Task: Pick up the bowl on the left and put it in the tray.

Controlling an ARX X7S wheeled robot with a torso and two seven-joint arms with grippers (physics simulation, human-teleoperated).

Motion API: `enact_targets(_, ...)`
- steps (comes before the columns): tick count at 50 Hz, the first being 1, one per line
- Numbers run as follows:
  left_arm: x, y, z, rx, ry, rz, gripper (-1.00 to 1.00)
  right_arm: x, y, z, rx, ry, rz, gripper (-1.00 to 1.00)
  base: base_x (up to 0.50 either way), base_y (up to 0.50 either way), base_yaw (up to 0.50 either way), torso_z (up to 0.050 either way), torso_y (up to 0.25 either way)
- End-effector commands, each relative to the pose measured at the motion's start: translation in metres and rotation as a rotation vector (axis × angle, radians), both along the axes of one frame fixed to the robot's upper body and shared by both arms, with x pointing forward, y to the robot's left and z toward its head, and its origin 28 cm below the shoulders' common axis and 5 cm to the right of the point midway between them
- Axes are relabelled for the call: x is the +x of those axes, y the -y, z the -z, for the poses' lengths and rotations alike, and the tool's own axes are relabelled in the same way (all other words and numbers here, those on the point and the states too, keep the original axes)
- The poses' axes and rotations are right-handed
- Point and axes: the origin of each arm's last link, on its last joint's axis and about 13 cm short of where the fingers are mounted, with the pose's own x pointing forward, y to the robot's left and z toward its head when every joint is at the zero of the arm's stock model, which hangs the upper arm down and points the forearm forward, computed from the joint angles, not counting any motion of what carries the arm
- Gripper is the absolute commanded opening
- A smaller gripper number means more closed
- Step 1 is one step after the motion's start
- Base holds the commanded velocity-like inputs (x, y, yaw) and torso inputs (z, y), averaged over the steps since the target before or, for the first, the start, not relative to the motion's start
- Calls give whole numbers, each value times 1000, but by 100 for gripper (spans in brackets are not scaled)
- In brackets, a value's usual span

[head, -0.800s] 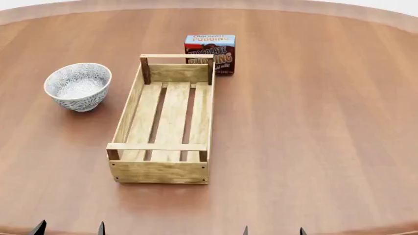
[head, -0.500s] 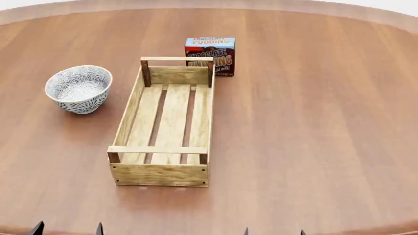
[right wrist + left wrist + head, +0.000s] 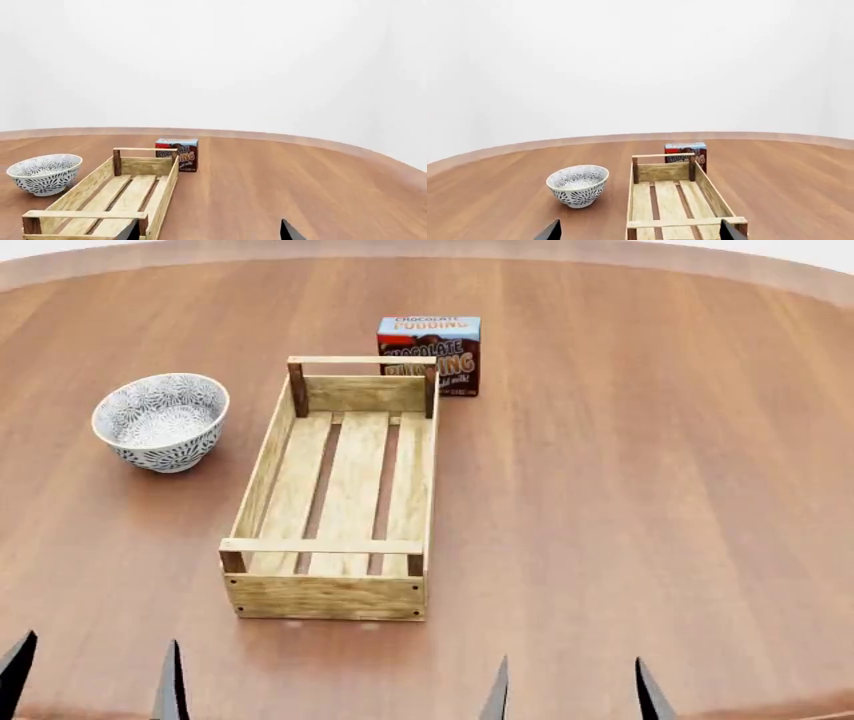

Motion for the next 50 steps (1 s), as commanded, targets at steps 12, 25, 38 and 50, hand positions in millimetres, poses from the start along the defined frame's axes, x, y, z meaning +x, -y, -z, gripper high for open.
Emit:
enact_targets(12,-26,-6,-73,-28,205,-2,100,-22,-5,-73,-14,231,-6,100,417,0,0,0,0)
enact_targets(25,-27,-6,-73,-30,203,-1,100,-22,-5,-73,-10,227,-5,100,500,0,0,0,0)
enact_targets(38,-29,-7,-76,-33,207,-2,100,-23,-4,-72,-9,226,-1,100,500,0,0,0,0)
enact_targets(50,-28,-7,-75,-38,206,-1,100,-23,-3,-71,-14,231,20,100,289,0,0,0,1)
